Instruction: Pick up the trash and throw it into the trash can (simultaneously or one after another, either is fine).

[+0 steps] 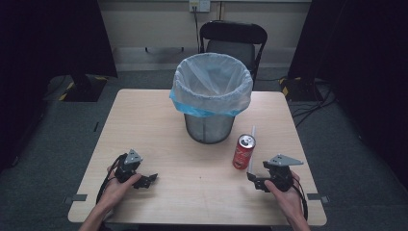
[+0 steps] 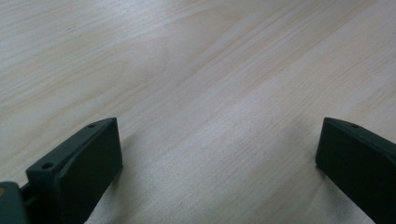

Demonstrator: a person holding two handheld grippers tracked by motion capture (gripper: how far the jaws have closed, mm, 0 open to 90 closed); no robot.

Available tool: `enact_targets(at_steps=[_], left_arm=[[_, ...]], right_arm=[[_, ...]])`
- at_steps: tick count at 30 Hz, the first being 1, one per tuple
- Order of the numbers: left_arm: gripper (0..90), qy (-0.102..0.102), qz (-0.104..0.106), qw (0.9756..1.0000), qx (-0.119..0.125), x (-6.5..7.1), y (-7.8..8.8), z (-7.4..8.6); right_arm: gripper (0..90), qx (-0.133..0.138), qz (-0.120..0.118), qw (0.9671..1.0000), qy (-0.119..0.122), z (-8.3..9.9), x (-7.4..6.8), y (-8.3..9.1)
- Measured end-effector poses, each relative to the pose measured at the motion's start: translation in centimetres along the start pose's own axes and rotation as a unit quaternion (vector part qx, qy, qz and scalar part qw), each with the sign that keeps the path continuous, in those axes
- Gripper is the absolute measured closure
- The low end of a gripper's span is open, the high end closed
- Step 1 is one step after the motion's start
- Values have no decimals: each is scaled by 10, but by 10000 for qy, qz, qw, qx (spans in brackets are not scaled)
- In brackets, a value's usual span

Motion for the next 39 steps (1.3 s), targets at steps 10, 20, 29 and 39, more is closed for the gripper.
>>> enact_targets(at_steps=[10, 20, 29, 39], left_arm=[[0, 3, -3, 10000, -2, 0, 0, 0], [0, 4, -5, 10000, -1, 0, 0, 0], [0, 2, -7, 10000, -2, 0, 0, 0], [0, 51, -16, 10000, 34, 1, 0, -1]], right_arm=[[165, 28, -277, 9995, 177, -24, -12, -9], [189, -70, -245, 9988, 423, -35, -17, -43], [222, -148, -90, 9987, 484, -35, -12, -55], [327, -159, -77, 9988, 460, -35, -11, -62]])
Point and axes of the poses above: each handheld gripper's, and its own axes: y roughly backward along the jaws, z roughly out of its underside, x roughly to its right, the point moved 7 cm from there along -y, roughly forward along the jaws, and after that the axes turned 14 degrees about -y, right-handed, at the moved point
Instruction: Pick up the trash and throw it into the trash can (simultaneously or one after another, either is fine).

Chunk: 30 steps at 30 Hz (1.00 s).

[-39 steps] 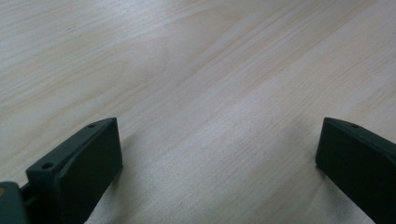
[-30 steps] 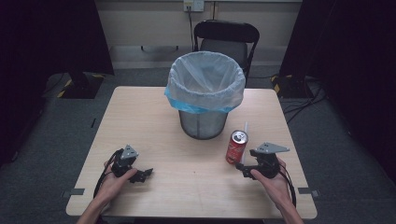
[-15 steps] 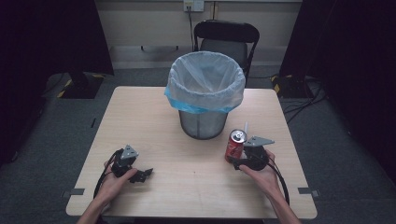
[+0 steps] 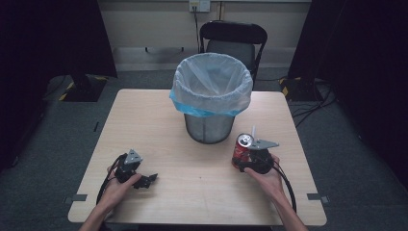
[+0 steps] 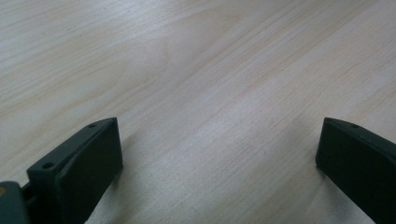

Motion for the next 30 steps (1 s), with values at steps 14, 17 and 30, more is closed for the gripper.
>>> enact_targets(at_steps=[14, 17, 30], left_arm=[[0, -21, -1, 10000, -15, 0, 0, 0], [0, -12, -1, 10000, -12, 0, 0, 0], [0, -28, -1, 10000, -18, 0, 0, 0]], right_arm=[[339, 126, -132, 9997, -140, -4, -3, 12], [339, 127, -199, 9996, -154, -4, -4, 14], [340, 186, -619, 9978, -175, -13, -22, 25]])
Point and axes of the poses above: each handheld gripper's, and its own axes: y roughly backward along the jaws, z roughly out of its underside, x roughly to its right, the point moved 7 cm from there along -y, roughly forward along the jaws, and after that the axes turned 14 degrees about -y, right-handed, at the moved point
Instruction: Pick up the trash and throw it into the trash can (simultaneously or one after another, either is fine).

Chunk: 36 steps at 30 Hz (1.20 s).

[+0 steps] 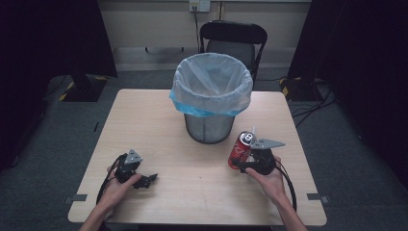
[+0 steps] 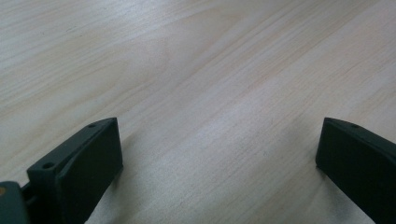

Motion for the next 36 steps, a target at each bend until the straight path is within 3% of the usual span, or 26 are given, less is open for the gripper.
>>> enact_targets(at_steps=[6, 13, 28, 30, 36], left_arm=[[0, 1, 3, 10000, -2, 0, 0, 0], [0, 14, 1, 10000, 7, 0, 0, 0], [0, 16, -1, 10000, 8, 0, 0, 0], [0, -1, 2, 10000, -4, 0, 0, 0], [0, 16, 0, 10000, 9, 0, 0, 0]], right_arm=[[341, 55, -144, 9999, 37, -6, -10, 3], [341, 179, -507, 9985, 50, -17, -26, 11], [341, 331, -767, 9963, 222, -45, -50, 30], [341, 451, -938, 9944, 187, -52, -58, 36], [341, 520, -1001, 9928, 407, -66, -76, 44]])
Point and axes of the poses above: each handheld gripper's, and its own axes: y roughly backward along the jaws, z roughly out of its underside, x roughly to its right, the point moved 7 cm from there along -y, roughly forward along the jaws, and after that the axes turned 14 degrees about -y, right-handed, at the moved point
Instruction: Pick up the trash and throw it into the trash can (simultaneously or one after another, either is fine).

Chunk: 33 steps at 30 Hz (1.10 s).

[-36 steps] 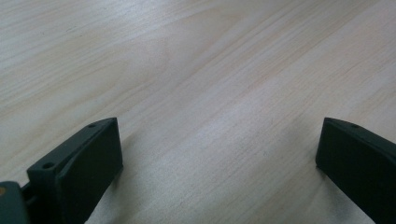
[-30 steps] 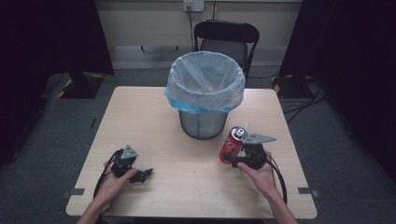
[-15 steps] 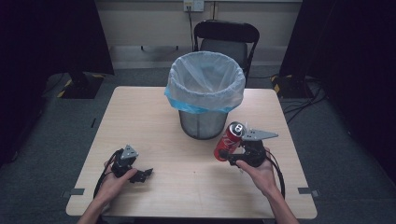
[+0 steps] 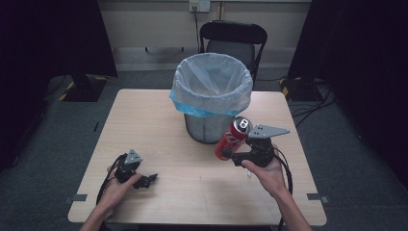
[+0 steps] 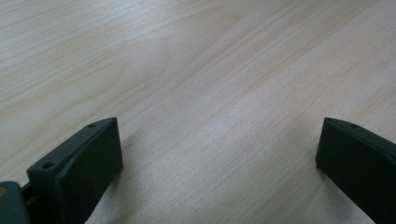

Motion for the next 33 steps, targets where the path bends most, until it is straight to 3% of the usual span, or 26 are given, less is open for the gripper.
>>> enact_targets(at_steps=[11, 21, 33], left_arm=[[0, 2, -1, 10000, 2, 0, 0, 0], [0, -2, 0, 10000, -2, 0, 0, 0], [0, -14, 2, 10000, -11, 0, 0, 0]], right_arm=[[341, 69, -134, 9998, 153, -19, -16, 2], [342, 169, -348, 9989, 254, -49, -29, 2], [343, 226, -506, 9980, 317, -74, -38, 0]])
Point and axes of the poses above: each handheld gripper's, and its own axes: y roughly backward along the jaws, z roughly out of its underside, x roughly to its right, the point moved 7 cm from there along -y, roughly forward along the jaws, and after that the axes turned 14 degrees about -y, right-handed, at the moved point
